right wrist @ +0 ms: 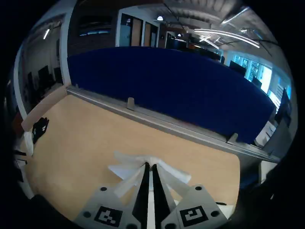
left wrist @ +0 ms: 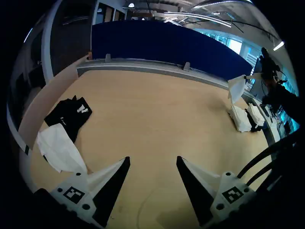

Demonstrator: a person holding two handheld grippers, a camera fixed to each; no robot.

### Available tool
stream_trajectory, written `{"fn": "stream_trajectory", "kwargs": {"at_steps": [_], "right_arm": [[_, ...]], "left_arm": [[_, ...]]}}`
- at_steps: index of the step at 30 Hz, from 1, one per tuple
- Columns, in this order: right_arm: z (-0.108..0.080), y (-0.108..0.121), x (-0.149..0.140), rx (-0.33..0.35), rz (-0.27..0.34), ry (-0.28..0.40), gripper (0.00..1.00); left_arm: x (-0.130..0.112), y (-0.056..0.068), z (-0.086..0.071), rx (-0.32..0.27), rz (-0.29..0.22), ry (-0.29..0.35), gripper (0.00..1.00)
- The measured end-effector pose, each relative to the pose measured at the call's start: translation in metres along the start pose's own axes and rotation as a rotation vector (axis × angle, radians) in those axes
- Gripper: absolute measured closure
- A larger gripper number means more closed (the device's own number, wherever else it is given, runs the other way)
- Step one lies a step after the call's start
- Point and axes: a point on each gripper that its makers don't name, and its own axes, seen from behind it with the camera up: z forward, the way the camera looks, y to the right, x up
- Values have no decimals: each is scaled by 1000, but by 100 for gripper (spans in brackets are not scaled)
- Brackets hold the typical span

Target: Fold towel

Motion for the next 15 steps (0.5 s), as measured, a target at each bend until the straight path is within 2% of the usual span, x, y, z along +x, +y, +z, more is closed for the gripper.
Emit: {"fn": "stream_trajectory", "kwargs": {"at_steps": [8,15], "right_arm": [[-10,2,-28,2,14,-25,95],[-30,7,-73,-12,58,-56,95]], "left_arm": [[0,5,-1,-1,0,0,10],[1,11,-2,-8,11,0,10]]}}
